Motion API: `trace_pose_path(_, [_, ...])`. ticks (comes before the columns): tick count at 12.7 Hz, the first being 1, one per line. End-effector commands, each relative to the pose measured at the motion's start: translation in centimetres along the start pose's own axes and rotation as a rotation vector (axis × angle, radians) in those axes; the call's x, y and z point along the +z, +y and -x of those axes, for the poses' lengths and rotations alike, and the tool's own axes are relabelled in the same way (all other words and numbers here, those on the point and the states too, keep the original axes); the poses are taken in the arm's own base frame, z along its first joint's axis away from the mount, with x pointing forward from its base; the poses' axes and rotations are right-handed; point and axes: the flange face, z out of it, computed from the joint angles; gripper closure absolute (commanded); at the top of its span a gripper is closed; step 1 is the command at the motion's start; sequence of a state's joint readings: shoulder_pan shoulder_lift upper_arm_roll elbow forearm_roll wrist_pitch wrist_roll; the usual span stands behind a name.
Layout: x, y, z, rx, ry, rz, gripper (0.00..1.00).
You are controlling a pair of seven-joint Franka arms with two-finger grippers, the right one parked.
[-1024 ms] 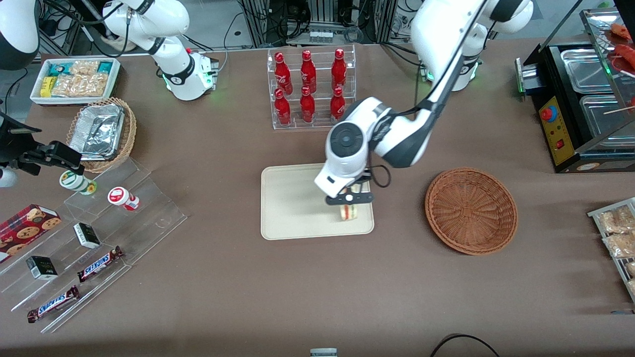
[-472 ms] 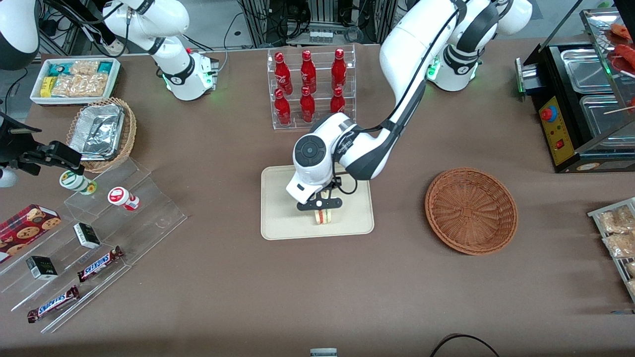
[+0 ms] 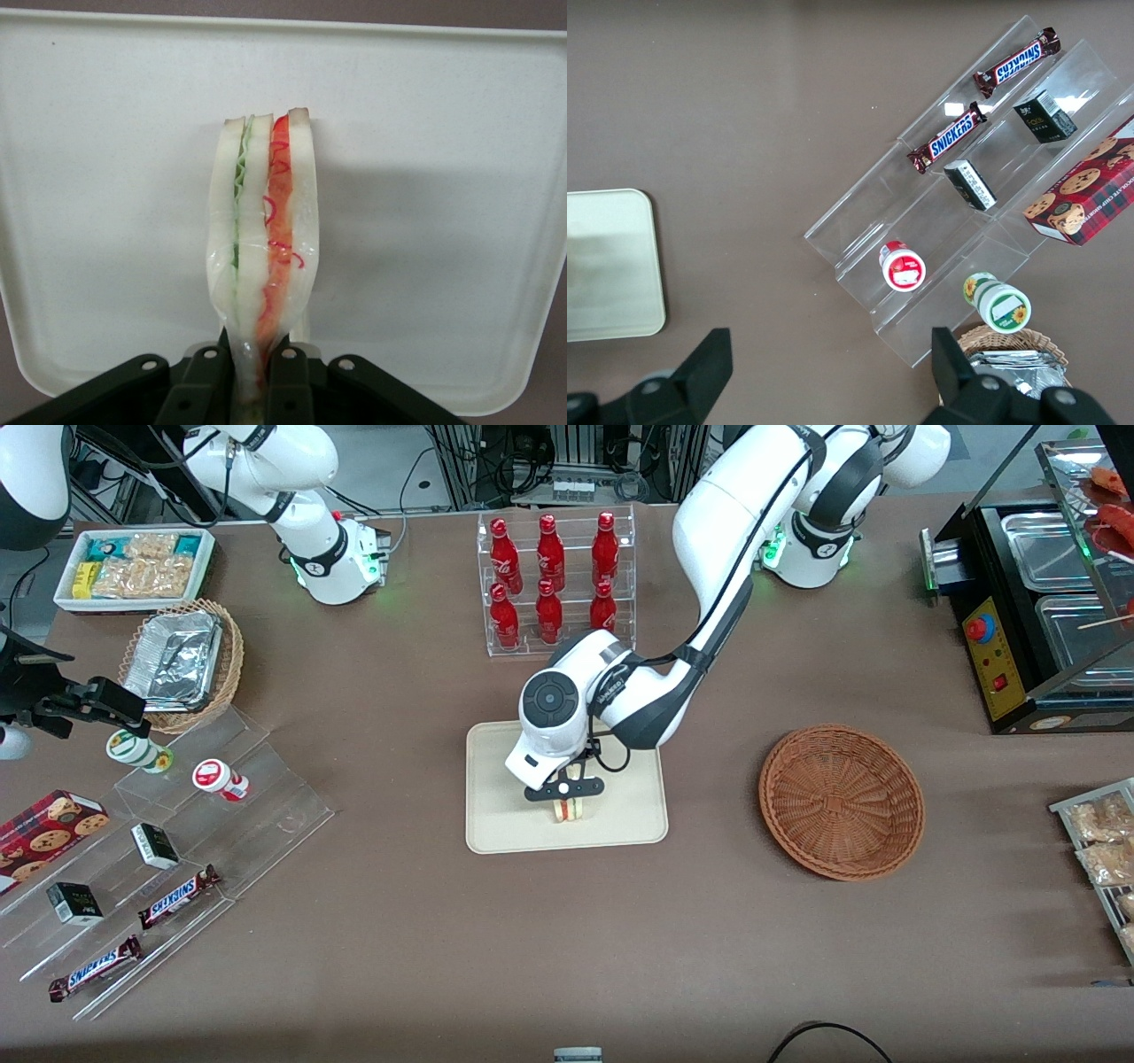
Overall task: Place sandwich from basket to tray
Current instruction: 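Lower the sandwich onto the tray and open the left gripper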
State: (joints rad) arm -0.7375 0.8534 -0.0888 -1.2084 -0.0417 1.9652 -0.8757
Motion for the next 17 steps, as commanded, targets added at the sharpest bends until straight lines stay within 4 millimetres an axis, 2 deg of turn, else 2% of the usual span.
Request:
trace_pose_path(1, [0.6, 0.5, 0.0, -0.029, -0.012, 0.001, 1.00])
trace_pose_path(5, [1.6, 0.5, -0.1, -0.077, -0.019, -0.007, 1.00])
trace_pose_path(6, [1.6, 0.5, -0.1, -0.077, -0.019, -0.007, 0.43])
trace_pose_path(7, [1.5, 0.5, -0.1, -0.078, -0.018, -0.006, 0.00])
trace_pose_path(9, [0.4, 0.5, -0.2, -0.081, -0.009, 0.002, 0.00])
trace_pose_path(14, [-7.3, -0.6, 0.2, -0.070, 0.020, 0.024, 0.00])
trace_pose_path(17, [-10.0, -2.6, -1.4, -0.029, 0.056, 0.027, 0.00])
